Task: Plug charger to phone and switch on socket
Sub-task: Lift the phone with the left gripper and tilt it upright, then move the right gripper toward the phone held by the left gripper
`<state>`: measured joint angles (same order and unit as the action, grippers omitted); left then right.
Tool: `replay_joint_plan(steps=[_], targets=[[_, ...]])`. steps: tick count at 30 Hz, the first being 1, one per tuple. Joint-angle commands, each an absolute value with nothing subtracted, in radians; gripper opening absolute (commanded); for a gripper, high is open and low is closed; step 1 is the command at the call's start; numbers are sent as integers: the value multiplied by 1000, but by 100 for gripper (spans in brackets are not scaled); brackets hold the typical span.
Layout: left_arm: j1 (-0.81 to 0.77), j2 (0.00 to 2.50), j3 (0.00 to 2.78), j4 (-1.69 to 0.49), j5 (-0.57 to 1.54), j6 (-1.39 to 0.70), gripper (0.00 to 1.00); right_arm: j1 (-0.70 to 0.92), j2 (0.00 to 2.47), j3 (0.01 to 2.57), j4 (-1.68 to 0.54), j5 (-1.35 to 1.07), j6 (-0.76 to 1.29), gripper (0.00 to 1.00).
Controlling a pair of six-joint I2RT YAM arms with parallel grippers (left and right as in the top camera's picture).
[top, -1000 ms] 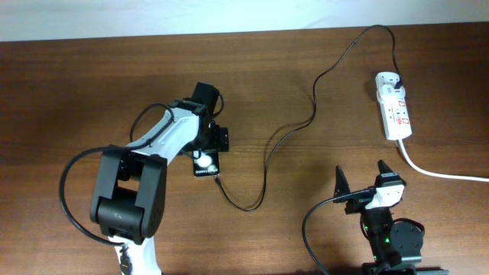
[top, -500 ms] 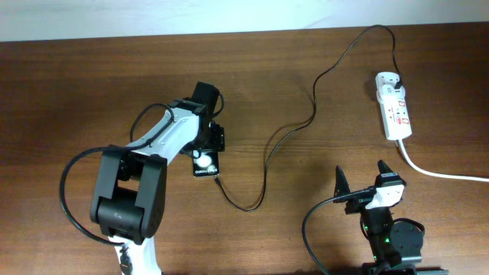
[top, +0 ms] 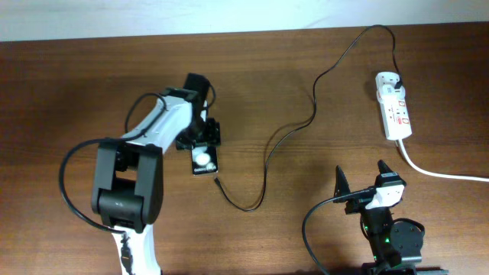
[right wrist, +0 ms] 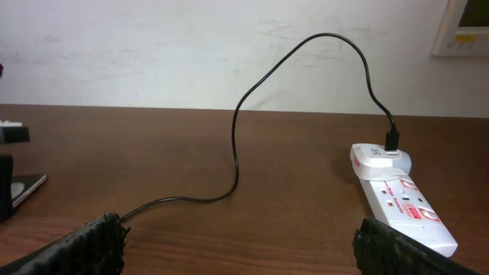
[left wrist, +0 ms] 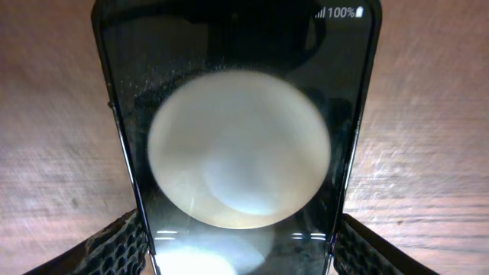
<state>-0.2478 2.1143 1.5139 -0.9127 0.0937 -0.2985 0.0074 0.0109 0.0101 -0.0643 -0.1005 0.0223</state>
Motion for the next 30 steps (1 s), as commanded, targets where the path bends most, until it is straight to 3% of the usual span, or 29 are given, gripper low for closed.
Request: replay_joint_plan(steps=[1,12,30], targets=[[-187,2114,1570,-915,271,-200,68,13,3,6,-69,-117,23,99],[-27,2109,1572,-934,823,127,72,13,3,6,-69,-117,23,99],[-12,2109,1571,-928,842,130,73,13,4,6,-29,-167,79,99]])
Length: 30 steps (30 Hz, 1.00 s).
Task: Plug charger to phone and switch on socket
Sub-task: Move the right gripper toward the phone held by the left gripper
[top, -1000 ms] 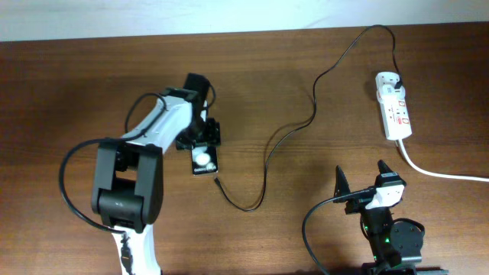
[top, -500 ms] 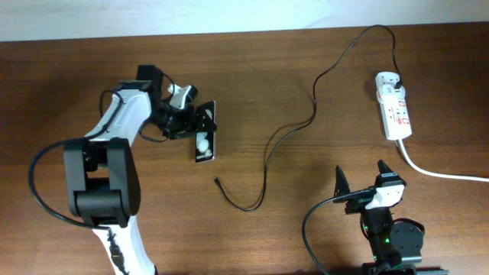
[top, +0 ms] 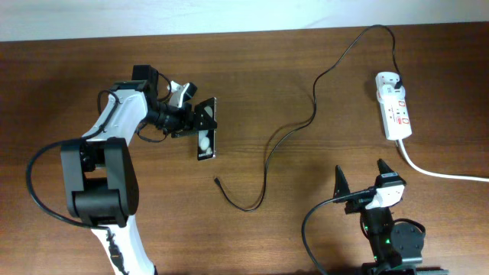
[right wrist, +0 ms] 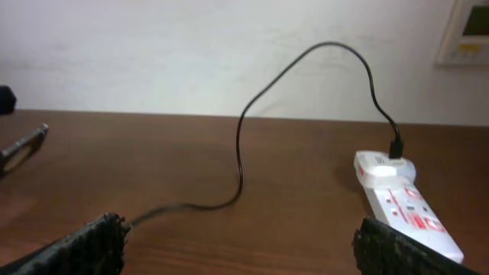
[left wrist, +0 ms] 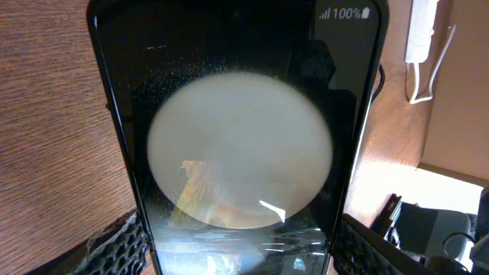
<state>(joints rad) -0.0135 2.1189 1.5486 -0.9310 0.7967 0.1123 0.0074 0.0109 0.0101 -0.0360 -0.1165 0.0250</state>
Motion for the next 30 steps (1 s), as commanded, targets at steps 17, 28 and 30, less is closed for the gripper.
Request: replay_joint_plan(steps=[17,28,30], targets=[[-12,2109,1571,-918,843,130,74,12,752,1147,-897,-239,166,99],[-12,2109,1571,-918,850,129,74,58,1242,1479,-1040,-660,161,78],[-12,2109,1571,-918,850,129,74,107,1299,1453,-1040,-637,157,78]])
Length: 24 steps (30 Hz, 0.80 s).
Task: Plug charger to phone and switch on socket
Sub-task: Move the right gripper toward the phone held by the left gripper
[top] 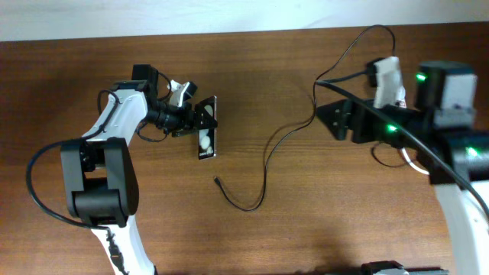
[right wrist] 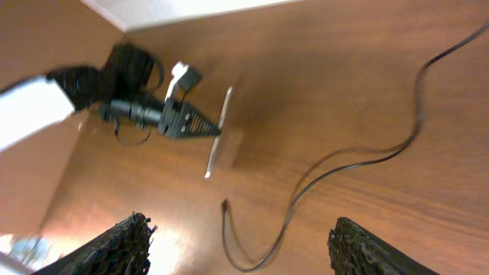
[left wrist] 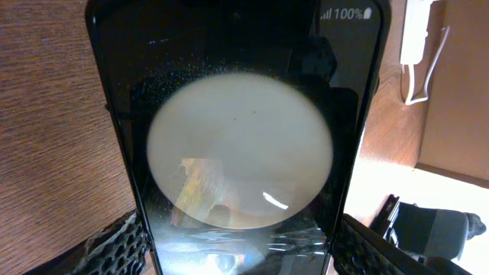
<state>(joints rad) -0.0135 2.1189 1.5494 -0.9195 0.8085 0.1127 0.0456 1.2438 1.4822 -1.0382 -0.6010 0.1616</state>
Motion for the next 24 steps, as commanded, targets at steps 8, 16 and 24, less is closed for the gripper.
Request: replay_joint_plan(steps=[8,16,24], targets=[[-12,2109,1571,-918,852,123,75,358,1670,1404,-836,-636,160,79],[-12,2109,1571,-919,854,121,75,531,1974,1404,-433,-636,340,79],[-12,2109,1571,-919,876,121,77,585,2009,1403,-312,-491,434,78]])
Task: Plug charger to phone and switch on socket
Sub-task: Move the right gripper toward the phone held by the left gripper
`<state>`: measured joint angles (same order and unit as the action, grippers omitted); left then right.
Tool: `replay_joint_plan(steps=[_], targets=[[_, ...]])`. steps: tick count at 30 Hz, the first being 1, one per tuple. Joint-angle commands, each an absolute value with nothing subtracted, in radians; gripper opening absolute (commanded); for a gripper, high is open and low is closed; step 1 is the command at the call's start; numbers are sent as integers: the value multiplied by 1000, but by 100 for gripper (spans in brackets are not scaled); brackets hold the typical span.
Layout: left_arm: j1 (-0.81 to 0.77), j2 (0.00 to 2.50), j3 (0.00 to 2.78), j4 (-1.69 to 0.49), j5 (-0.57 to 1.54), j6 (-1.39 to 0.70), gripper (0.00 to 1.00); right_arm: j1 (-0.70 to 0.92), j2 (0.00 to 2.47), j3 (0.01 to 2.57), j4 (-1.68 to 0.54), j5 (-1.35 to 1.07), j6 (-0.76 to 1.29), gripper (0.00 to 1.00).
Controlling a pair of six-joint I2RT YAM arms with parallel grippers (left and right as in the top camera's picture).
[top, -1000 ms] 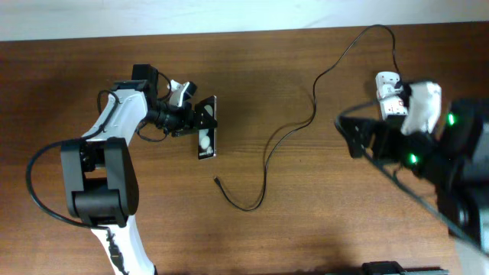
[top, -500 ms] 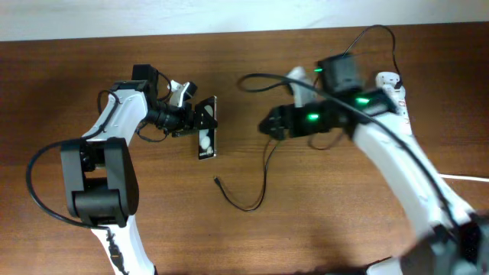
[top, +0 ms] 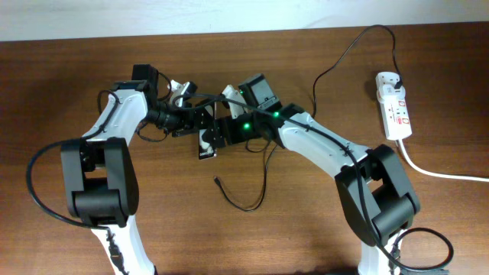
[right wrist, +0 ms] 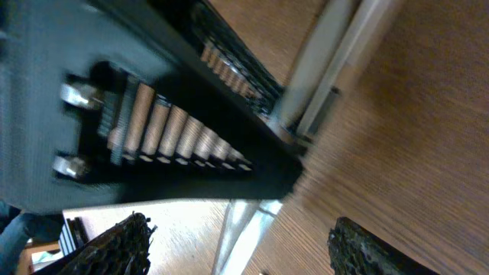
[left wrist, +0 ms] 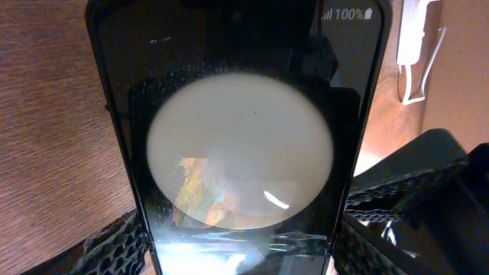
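The black phone (top: 205, 144), its screen showing a pale disc and 100% charge, is held up on its edge off the table, and it fills the left wrist view (left wrist: 241, 137). My left gripper (top: 192, 121) is shut on its sides, fingers (left wrist: 114, 246) at both edges. My right gripper (top: 217, 131) is open right beside the phone, whose thin edge (right wrist: 325, 72) shows between its spread fingers (right wrist: 114, 244). The black charger cable (top: 267, 156) runs from the white power strip (top: 394, 107), and its loose plug (top: 217, 181) lies on the table below the phone.
A wooden table (top: 92, 229) carries everything. The power strip's white lead (top: 435, 174) runs off the right edge. The cable loops across the middle and rises in an arc (top: 359, 38) near the back wall. Both arms cross over the table's centre-left.
My right arm, then raised high over the right side of the table, now reaches across with its open gripper close against the phone. The left gripper and phone have stayed put.
First the phone lay flat on the table with my left gripper shut on it and the right arm parked at the front right. Then the phone was held up on edge, farther back. Later the right arm was raised, and now its gripper is at the phone.
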<state>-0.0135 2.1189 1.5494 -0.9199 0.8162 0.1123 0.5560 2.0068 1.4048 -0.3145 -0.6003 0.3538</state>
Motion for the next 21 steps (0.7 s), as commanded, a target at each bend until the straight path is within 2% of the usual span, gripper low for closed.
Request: replay_joint_plan(steps=[1,3,8,11,14,21], targets=[[-12,2109,1571,-920,876,121,77,591,2010,1403,-307,-469,459,76],[-12,2109,1571,-921,876,121,77,607,2010,1403,-282,-461,485,68],[-12,2109,1571,-921,876,121,77,629,2014,1401,-267,-398,514,55],[-12,2109,1571,-921,876,121,77,629,2021,1401,-265,-395,514,52],[-12,2109,1571,-921,876,121,77,629,2023,1401,-264,-395,514,43],[-12,2109,1571,-921,877,121,77,629,2047,1401,-261,-384,514,41]])
